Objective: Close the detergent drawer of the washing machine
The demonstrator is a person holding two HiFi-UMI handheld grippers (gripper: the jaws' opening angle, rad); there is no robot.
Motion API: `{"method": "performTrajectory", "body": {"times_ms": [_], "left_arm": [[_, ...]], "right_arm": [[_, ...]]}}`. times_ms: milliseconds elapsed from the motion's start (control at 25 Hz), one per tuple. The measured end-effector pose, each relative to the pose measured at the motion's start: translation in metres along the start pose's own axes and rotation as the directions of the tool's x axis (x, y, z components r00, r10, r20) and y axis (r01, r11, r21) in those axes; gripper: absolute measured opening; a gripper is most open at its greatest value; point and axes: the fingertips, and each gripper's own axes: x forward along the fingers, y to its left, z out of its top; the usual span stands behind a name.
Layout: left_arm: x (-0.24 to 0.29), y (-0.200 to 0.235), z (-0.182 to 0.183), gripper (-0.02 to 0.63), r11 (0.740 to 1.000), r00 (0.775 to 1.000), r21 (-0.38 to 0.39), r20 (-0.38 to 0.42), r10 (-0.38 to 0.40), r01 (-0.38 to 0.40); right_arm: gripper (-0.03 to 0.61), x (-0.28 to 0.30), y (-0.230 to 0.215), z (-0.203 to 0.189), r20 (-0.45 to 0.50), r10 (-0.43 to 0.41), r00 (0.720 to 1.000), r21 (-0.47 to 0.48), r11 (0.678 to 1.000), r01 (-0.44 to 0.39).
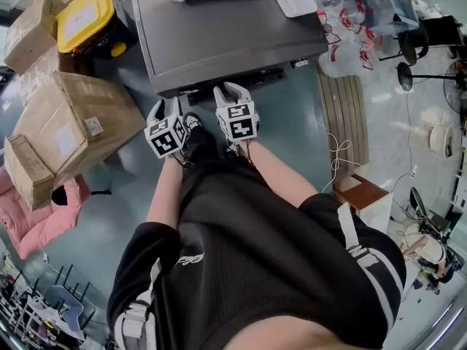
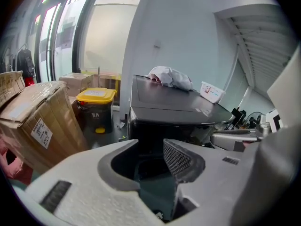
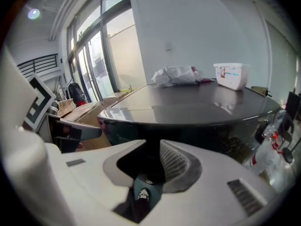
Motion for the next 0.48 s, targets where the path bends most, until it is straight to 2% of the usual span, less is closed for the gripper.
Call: {"method": "performTrajectory", "body": {"times_ms": [320, 400, 480], "left_arm": [[-0.049, -0.045, -0.042, 0.107, 0.999, 0.998, 0.027, 0.035, -0.044, 0.043], [-0.065, -0.053, -0.053, 0.073, 0.999, 0.998, 0.027, 0.047, -0.047, 0.045], [-0.078, -0.059, -0.064, 0.008, 0.998, 0.997, 0.033, 0.061, -0.05, 0.048]], "right_arm": [[0.072, -0.049, 0.019, -0.033, 0.006, 0.06, 0.998, -0.088, 0.994, -0.059], [0.05, -0.063, 0.026, -0.042, 0.021, 0.077, 0.997, -0.105, 0.992, -0.074], [0.031, -0.077, 0.031, -0.051, 0.016, 0.088, 0.996, -0.12, 0.989, -0.085]]}}
